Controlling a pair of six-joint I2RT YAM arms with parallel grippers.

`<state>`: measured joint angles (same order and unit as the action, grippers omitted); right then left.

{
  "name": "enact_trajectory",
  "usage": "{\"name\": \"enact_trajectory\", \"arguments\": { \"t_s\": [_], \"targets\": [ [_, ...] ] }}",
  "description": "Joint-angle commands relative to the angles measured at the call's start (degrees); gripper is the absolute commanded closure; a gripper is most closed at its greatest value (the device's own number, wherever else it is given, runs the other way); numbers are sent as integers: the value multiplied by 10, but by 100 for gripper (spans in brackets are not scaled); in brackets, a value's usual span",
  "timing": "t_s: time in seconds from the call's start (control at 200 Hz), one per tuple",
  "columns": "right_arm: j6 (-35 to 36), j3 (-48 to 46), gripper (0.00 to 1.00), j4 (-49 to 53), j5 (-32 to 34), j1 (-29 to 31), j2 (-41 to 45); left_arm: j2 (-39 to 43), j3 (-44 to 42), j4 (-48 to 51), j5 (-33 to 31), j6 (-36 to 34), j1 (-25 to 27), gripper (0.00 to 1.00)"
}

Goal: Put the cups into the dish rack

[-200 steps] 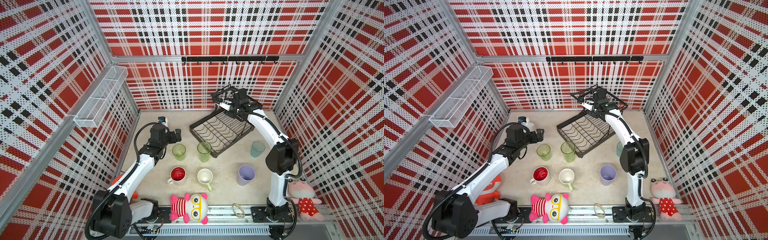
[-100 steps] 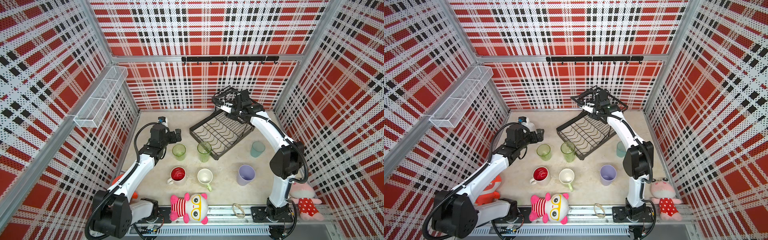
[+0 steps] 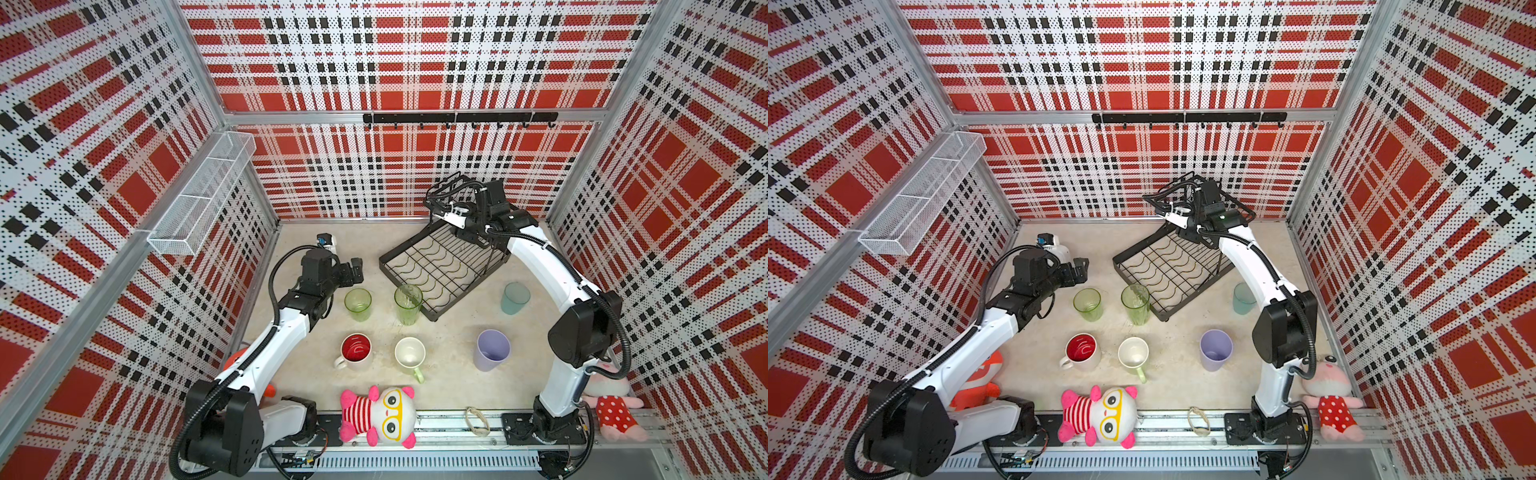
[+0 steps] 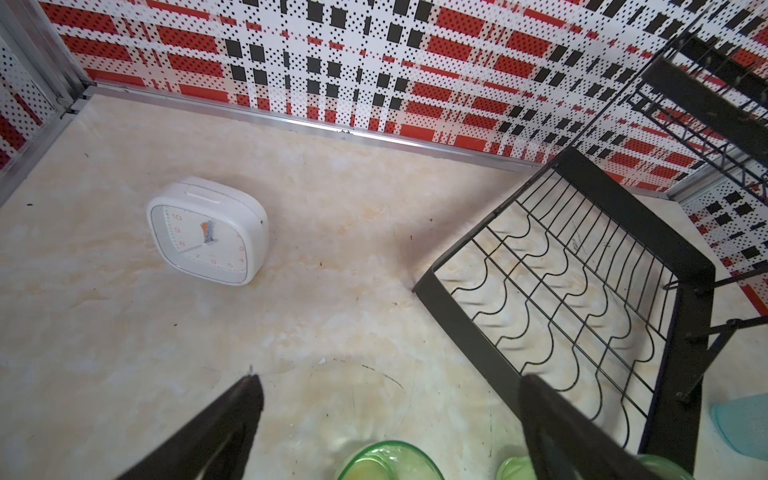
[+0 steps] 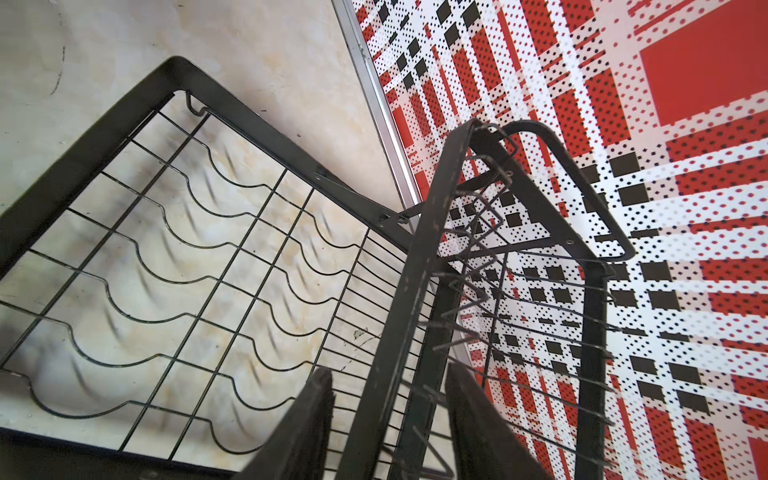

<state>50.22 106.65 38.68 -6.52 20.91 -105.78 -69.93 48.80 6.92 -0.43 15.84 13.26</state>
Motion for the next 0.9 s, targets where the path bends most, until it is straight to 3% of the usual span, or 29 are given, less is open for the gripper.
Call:
{"name": "enact_trajectory", "arguments": {
  "t_s": [0.0,0.19,0.326,0.446,0.531,0.606,0.661,0.762,0.817,0.892],
  "targets": [
    [2,-7,51,6,-14,4,16,-4,-6,-4,0,-1,3,2],
    [-31,-7,34,-6,-14,8,33,-3,-5,-4,0,-1,4,2],
    [-108,3,23,-10,-11,8,56,1,-5,-4,4,-1,3,2],
    [-199,-11,19,-18,-18,6,88,4,-5,-8,9,-1,4,2],
    [-310,-42,13,-53,13,-2,122,5,1,-9,11,-1,3,2],
    [-460,-73,2,-91,102,-17,156,5,12,-9,21,-1,3,2],
    [-589,-93,8,-89,129,-46,178,2,22,-9,37,-1,3,2],
    [-787,-142,14,-65,70,-118,214,-14,42,-15,55,2,5,2],
    [-843,-179,12,-72,29,-142,235,-30,60,-21,58,8,6,2],
    [-869,-232,10,-104,-5,-157,272,-60,91,-27,68,13,31,2]
  ]
}}
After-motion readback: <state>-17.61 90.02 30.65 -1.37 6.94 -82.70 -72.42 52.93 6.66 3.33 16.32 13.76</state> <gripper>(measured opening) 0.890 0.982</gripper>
